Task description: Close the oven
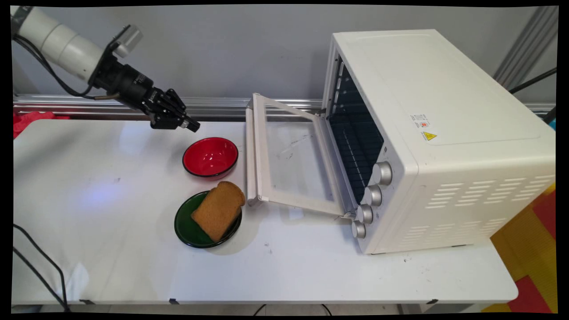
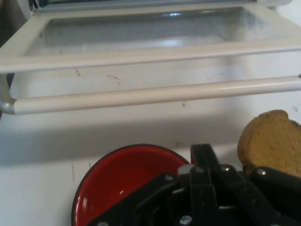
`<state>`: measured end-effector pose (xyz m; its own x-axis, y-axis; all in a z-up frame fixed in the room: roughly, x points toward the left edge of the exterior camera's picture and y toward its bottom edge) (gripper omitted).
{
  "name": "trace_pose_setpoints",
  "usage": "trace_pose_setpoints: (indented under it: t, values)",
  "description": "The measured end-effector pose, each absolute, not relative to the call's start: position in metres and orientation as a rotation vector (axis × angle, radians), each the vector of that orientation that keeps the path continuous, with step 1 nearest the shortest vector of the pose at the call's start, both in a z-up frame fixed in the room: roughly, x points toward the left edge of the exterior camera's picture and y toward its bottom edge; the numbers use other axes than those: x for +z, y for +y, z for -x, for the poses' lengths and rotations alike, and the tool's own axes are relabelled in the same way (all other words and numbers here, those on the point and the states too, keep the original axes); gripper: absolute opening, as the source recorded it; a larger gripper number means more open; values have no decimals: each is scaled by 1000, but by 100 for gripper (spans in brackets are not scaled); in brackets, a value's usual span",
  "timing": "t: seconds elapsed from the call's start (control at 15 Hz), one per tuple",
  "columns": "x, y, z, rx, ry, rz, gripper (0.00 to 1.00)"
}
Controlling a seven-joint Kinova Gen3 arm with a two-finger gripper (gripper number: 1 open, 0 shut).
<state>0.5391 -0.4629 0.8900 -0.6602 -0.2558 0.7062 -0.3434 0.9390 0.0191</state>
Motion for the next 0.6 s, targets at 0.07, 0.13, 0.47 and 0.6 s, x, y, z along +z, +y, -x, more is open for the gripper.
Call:
trace_pose_setpoints:
  t: [0.07, 0.13, 0.47, 0.6]
  values:
    - [886, -465, -537, 144, -2324, -423, 0]
    - [882, -466, -534, 141, -2324, -424, 0]
    - [846, -479, -514, 142, -2328, -439, 0]
    - [830, -483, -504, 146, -2328, -444, 0]
